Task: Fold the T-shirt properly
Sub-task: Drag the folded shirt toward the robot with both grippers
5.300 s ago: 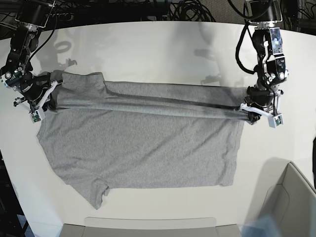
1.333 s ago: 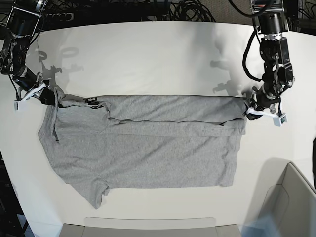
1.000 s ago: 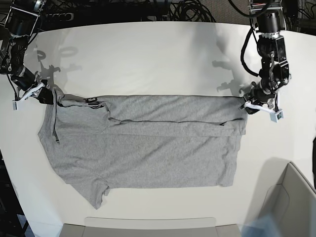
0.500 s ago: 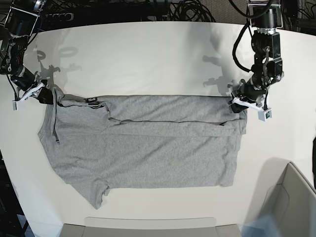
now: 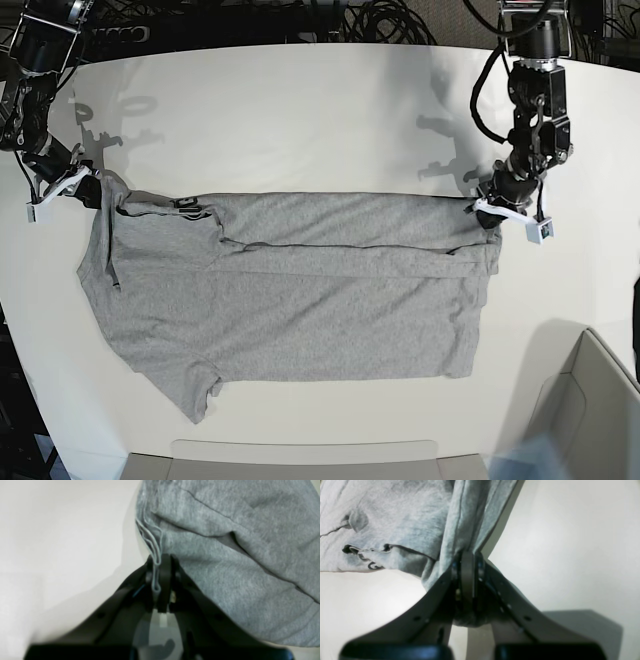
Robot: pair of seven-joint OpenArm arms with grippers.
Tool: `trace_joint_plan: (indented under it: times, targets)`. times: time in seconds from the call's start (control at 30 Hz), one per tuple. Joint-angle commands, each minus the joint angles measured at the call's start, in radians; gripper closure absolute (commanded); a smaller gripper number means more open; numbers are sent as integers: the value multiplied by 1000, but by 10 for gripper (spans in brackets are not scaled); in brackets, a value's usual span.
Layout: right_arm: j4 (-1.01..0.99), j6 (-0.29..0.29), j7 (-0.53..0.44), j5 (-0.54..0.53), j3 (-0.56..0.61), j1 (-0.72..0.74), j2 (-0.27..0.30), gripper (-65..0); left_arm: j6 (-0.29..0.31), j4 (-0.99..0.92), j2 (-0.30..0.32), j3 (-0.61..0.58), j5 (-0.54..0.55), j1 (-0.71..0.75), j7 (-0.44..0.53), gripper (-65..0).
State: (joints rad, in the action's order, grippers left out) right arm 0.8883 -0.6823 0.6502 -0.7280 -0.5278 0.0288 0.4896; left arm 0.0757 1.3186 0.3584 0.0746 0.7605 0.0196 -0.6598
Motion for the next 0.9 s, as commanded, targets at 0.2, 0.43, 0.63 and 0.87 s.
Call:
trace_joint_plan:
  times: [0.2,0.43,0.63,0.87]
  targets:
    - [128,-16,29,20,-2,-86,37,0,-11,128,11,98,-12,118,-31,0]
    - [188,-16,29,15,-2,-198,56,0,-7,137,14,159,-12,216,-31,0]
    - [303,-16,29,14,-2,-332,50,0,-7,252,15,205,-12,342,-31,0]
    - [412,-16,29,2,-10,-478,24,0,-7,329,41,207,-12,457,-33,0]
